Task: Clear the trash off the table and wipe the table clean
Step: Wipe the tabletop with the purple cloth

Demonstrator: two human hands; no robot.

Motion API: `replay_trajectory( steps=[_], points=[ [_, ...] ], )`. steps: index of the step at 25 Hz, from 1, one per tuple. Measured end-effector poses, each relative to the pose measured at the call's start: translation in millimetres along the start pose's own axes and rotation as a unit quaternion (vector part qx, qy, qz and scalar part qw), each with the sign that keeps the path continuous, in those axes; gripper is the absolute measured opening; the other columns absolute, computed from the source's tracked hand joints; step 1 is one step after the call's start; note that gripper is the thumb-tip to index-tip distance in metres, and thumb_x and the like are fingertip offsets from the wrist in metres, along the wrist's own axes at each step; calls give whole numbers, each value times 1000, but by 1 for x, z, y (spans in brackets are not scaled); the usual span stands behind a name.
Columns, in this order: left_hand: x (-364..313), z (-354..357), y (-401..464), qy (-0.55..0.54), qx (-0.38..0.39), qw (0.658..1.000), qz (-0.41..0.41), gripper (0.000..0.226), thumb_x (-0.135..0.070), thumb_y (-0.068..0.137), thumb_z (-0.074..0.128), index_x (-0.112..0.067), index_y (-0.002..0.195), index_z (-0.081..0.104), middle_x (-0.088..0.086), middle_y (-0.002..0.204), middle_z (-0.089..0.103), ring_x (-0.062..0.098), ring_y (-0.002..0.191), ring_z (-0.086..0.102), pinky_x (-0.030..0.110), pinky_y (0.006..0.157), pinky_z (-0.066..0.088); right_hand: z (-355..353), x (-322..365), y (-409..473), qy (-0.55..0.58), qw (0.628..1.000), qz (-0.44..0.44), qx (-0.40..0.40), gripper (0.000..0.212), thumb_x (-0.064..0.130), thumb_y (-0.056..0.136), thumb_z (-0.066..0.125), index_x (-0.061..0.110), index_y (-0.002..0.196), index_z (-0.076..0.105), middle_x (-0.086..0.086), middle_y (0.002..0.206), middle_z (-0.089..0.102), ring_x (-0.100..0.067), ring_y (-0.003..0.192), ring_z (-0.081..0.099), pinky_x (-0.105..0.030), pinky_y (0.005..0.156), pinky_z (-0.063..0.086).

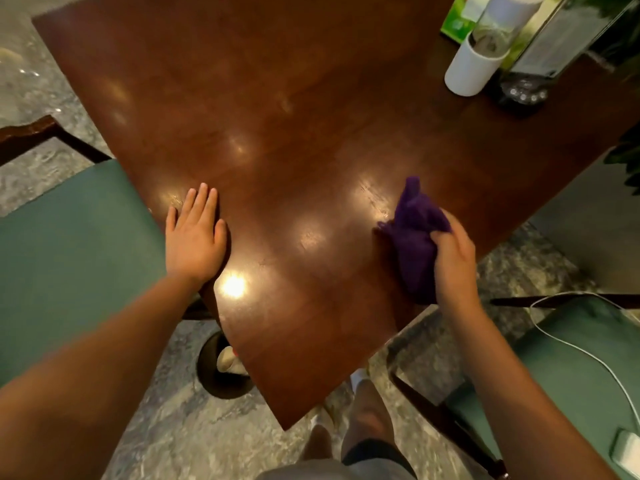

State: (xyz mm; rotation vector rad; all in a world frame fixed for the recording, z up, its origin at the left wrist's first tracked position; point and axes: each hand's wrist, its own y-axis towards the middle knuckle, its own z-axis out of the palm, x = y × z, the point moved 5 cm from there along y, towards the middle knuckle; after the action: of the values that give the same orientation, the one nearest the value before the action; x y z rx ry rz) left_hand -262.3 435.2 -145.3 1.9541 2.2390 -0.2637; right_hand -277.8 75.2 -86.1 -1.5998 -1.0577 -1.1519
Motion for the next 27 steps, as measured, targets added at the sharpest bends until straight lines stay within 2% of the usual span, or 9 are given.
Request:
replay_trajectory(
  steps=[2, 4, 6, 9, 12, 15, 19, 23, 27],
  points=[
    [0, 0, 0, -3, -2, 1000, 1, 51, -25, 98, 33, -14, 147, 21, 4, 157, 16, 19, 145, 9, 46, 116, 6, 27, -5, 10, -145, 987, -29, 61, 40, 12, 86, 39, 23, 121, 56, -1, 122, 59, 1, 107, 50, -8, 91, 35],
    [0, 1, 0, -1, -3, 1000, 2, 51, -25, 98, 33, -14, 147, 21, 5, 157, 16, 19, 145, 9, 46, 115, 6, 64, -19, 3, -383, 911, -97, 113, 50, 26, 89, 31, 18, 136, 44, -8, 144, 42, -13, 131, 37, -29, 109, 27],
    [-1, 2, -1, 1, -3, 1000, -1, 52, -25, 98, 32, -14, 147, 20, 5, 157, 15, 19, 145, 8, 46, 116, 5, 104, -29, -23, -499, 833, -178, 159, 60, 38, 86, 26, 18, 142, 33, -10, 152, 27, -22, 141, 20, -47, 113, 19],
    [1, 3, 2, 2, 20, 1000, -6, 53, -27, 99, 31, -13, 148, 16, 5, 158, 11, 20, 145, 5, 47, 116, 4, 144, -31, -56, -489, 803, -226, 254, 61, 45, 91, 30, 24, 147, 18, -7, 157, 13, -20, 144, 4, -48, 115, 5],
    [-12, -10, -1, -78, 43, 995, -43, 61, -32, 97, 38, -13, 149, 10, 6, 158, 5, 20, 145, 2, 49, 116, 3, 124, -10, -50, -426, 839, -229, 250, 61, 40, 89, 34, 27, 147, 19, -2, 156, 16, -15, 144, 6, -47, 113, -7],
    [-66, -29, -31, -148, 10, 988, 41, 71, -35, 90, 50, -15, 148, 14, 6, 157, 10, 21, 144, 6, 44, 115, 8, 89, -2, -37, -496, 772, -279, 283, 69, 24, 84, 52, 23, 146, 22, 1, 156, 17, -13, 144, 4, -40, 112, -9],
    [-129, 1, -76, -80, 116, 980, 143, 73, -43, 89, 50, -20, 148, 14, 2, 158, 8, 19, 145, 6, 37, 117, 12, 81, -11, -34, -542, 695, -280, 380, 64, 29, 92, 50, 19, 147, 19, 2, 157, 12, -11, 143, 1, -32, 115, 1],
    [-134, 11, -86, -101, 125, 984, 74, 61, -34, 93, 49, -17, 146, 24, 4, 157, 14, 19, 144, 10, 35, 117, 16, 85, -11, -36, -533, 706, -267, 381, 59, 25, 93, 52, 18, 146, 25, 0, 156, 17, -15, 143, 11, -32, 116, 15],
    [-131, 1, -99, -120, 117, 984, 52, 47, -23, 94, 49, -16, 140, 39, 3, 152, 32, 20, 141, 24, 29, 112, 21, 92, -8, -53, -517, 722, -289, 357, 39, 16, 88, 58, 12, 127, 53, -3, 138, 49, -24, 131, 35, -36, 105, 38]
  ],
)
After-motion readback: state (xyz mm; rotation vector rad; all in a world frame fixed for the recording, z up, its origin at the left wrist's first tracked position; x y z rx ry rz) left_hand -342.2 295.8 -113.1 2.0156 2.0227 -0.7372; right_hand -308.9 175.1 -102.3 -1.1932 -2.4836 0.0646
